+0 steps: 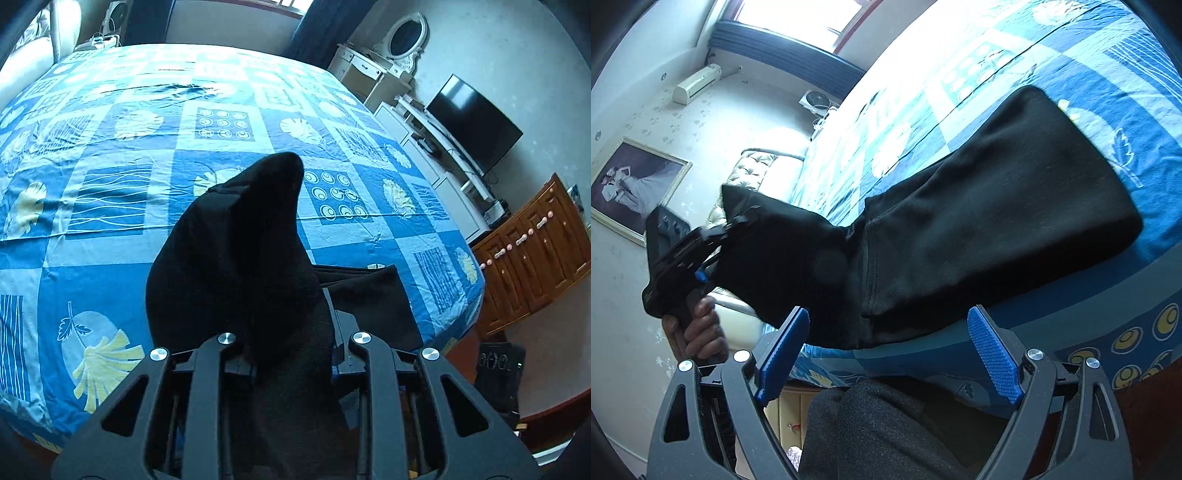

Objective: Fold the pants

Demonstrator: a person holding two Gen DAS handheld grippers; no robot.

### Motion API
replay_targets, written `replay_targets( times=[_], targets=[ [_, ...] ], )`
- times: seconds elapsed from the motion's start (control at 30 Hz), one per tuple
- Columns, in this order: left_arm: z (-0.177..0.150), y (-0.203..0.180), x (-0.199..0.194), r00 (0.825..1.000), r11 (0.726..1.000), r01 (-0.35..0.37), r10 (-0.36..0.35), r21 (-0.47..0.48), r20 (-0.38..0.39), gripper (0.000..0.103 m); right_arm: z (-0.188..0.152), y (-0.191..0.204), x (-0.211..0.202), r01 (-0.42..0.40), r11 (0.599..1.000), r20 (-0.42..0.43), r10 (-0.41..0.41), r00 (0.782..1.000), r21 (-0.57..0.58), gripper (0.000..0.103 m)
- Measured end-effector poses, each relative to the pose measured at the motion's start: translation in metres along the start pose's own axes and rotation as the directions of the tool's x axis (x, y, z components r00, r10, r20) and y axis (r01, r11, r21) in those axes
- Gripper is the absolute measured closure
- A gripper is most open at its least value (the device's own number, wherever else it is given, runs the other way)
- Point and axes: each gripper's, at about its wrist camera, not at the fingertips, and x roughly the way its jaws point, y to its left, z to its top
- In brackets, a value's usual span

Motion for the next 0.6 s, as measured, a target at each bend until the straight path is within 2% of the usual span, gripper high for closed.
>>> replay_targets(
  times=[0.13,0.2,0.37,0.47,0.6],
  targets=[
    [-0.004,-0.036,0.055,0.993,0.993,-0.107,0.11,0.054,-0.048,0.08,0.001,-0.015,-0.016,0.009,1.0,0.036,-0.01,0.999,0.016,0.016],
    [-0.012,-0.048,0.084,0.982,0.983,-0.16,0.168,0.093,-0.082,0.08,0.002,-0.026,-0.022,0.004,0.999,0.05,-0.007,0.999,0.046,0.016],
    [-0.034,-0.067,0.142,0.943,0.945,-0.284,0.306,0.161,-0.133,0.08,0.002,-0.049,-0.034,-0.003,0.995,0.079,-0.005,0.997,0.099,0.016],
    [-0.043,-0.072,0.158,0.921,0.921,-0.339,0.367,0.192,-0.132,0.08,0.003,-0.058,-0.037,-0.013,0.992,0.09,0.002,0.996,0.128,0.016],
    [-0.048,-0.081,0.163,0.903,0.892,-0.389,0.419,0.231,-0.096,0.08,0.003,-0.067,-0.043,-0.029,0.988,0.098,0.014,0.995,0.149,0.016]
  ],
)
